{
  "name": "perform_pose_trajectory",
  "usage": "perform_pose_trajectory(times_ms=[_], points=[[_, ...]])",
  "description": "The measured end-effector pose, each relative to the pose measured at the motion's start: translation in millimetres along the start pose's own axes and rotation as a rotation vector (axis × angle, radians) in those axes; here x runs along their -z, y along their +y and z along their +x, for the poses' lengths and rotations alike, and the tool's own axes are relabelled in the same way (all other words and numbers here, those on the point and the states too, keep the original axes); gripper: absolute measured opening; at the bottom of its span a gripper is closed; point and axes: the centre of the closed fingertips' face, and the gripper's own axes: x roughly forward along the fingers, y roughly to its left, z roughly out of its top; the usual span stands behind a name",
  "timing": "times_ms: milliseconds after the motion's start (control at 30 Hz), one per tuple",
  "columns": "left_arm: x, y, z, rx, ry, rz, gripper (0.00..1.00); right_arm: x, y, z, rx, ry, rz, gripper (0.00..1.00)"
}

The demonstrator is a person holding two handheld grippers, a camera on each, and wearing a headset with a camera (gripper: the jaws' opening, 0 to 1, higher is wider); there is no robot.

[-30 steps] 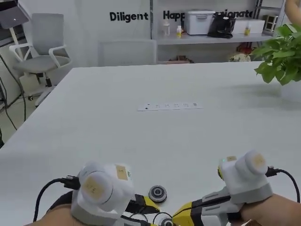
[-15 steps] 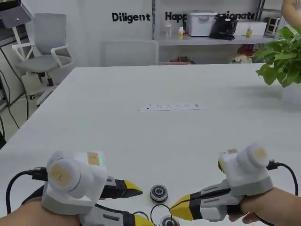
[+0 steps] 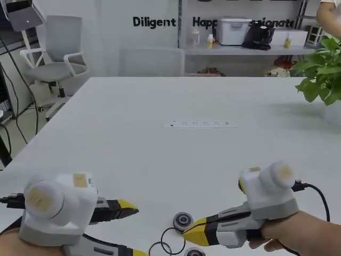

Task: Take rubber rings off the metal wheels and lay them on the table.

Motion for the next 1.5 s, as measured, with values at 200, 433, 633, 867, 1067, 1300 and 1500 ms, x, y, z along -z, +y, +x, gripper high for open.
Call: perform_pose_trajectory(times_ms=[200, 433, 633, 867, 1067, 1300, 1500], points=[[5.7, 5.9, -7.2, -0.026, -0.008, -0.038, 0.65, -0.5, -3.9, 12.2, 0.008, 0.011, 0.003, 0.00], [12.5, 5.7, -10.2, -0.036, 0.002, -0.054, 0.66, 8.6, -7.8, 24.7, 0.017, 0.039, 0.012, 0.00], [14.5, 7.3, -12.3, -0.045, 0.002, -0.062, 0.67, 17.8, -10.0, 34.4, 0.034, 0.066, 0.016, 0.00], [16.8, 7.8, -14.6, -0.051, 0.002, -0.067, 0.66, 20.8, -16.4, 38.2, 0.065, 0.078, 0.017, 0.00], [20.0, 8.9, -16.2, -0.056, 0.007, -0.075, 0.66, 23.3, -22.2, 38.6, 0.092, 0.083, 0.021, 0.00], [20.7, 7.7, -14.9, -0.054, 0.014, -0.075, 0.66, 27.8, -28.9, 38.3, 0.128, 0.094, 0.024, 0.00], [22.7, 8.1, -14.5, -0.053, 0.021, -0.078, 0.65, 31.3, -29.4, 38.1, 0.133, 0.115, 0.002, 0.00]])
